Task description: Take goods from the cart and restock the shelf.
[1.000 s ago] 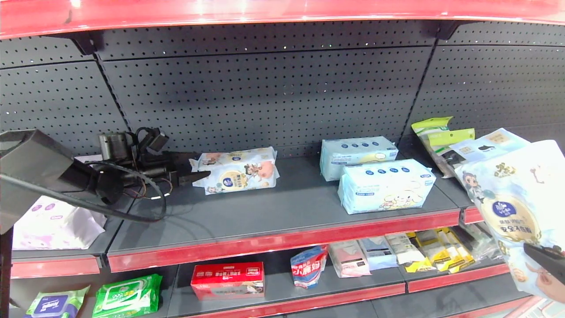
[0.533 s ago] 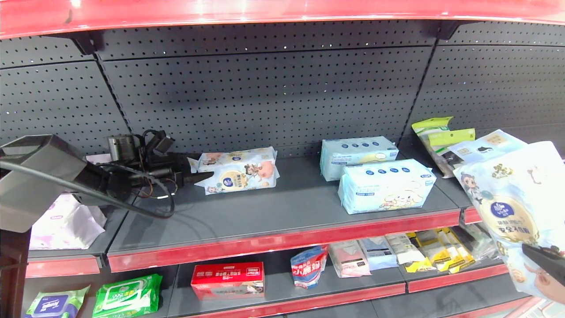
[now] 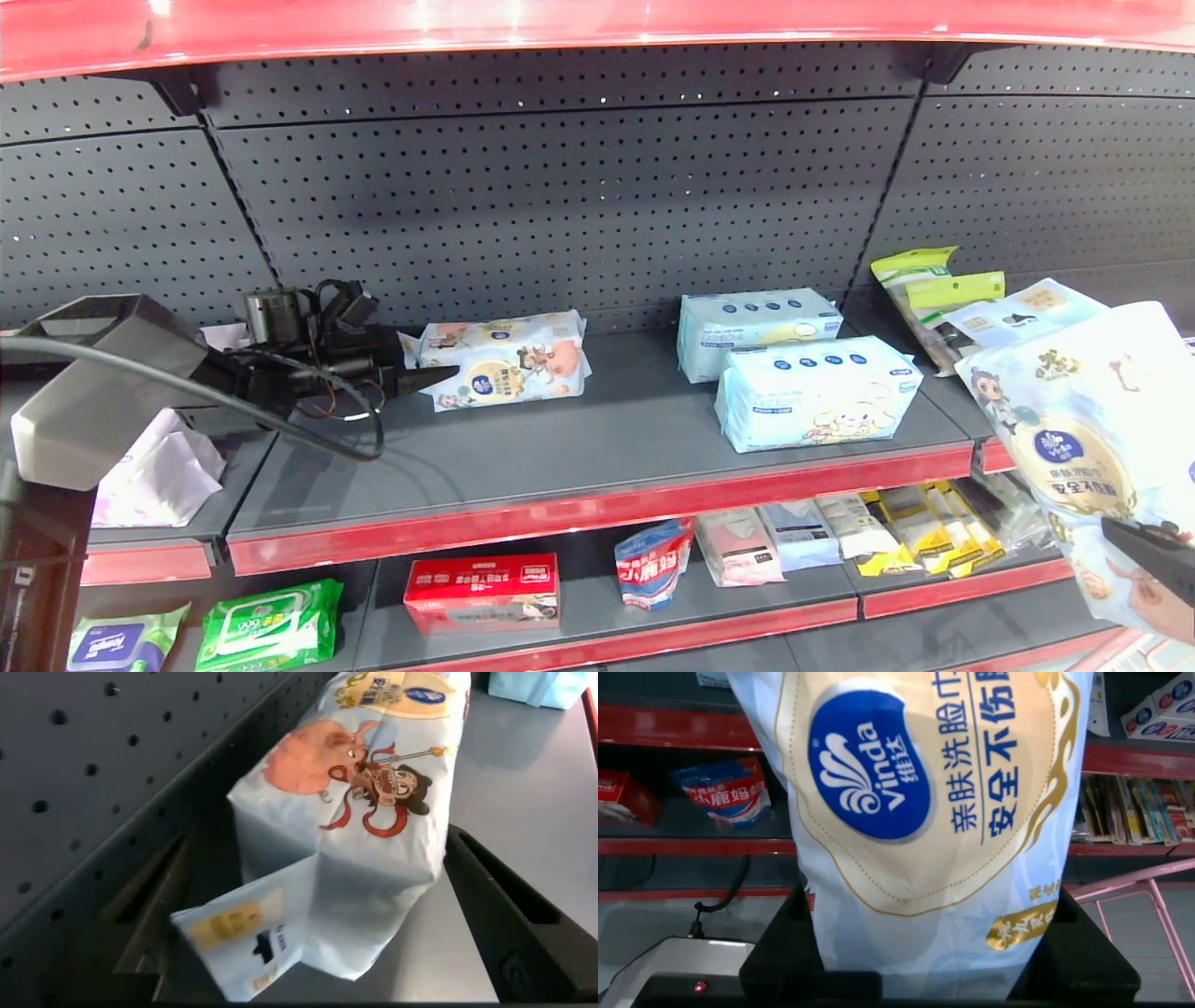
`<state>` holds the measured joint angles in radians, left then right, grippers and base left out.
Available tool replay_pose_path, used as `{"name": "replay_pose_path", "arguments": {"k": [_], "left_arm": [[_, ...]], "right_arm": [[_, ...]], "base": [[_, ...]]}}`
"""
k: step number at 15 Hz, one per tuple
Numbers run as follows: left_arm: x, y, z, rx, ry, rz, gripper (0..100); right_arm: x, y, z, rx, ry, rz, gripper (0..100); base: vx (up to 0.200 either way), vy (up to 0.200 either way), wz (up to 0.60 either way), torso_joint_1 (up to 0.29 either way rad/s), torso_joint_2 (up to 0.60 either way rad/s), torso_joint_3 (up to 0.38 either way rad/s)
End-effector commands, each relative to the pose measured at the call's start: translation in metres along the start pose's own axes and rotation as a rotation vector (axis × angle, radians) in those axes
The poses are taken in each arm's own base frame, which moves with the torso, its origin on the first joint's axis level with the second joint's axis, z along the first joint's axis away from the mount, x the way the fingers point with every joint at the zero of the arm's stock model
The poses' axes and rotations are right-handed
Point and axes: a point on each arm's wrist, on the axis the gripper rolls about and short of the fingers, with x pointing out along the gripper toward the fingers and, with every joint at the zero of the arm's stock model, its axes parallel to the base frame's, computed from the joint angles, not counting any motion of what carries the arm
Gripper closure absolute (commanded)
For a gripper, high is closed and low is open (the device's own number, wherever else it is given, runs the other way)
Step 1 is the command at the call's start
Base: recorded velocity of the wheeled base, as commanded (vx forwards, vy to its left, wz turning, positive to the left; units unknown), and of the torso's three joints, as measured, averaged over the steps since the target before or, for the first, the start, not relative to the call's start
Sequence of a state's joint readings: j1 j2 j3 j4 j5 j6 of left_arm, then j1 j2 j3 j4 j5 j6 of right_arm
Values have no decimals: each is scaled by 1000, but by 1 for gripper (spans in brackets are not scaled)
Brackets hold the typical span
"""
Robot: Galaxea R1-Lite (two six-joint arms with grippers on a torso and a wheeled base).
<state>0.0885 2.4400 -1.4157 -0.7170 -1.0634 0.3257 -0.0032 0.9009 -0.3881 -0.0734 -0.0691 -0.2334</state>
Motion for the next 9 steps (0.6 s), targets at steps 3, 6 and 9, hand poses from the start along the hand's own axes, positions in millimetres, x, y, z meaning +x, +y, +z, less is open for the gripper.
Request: {"name": "replay_pose_path", "arguments": {"k": [3,6,9], "left_arm": [[9,-1,-2,2,-2,-15,0],[14,5,-8,9,-6,-16,0],[17,5,-11,-7,1,-21,0]], "right_arm": [[0,0,0,-3,-3,-2,100],[0,0,0,-3,-3,-2,100],[0,0,0,-3,-2,-2,100]], "base": [[0,0,0,0,0,0],[0,0,0,0,0,0],[0,0,0,0,0,0]]}}
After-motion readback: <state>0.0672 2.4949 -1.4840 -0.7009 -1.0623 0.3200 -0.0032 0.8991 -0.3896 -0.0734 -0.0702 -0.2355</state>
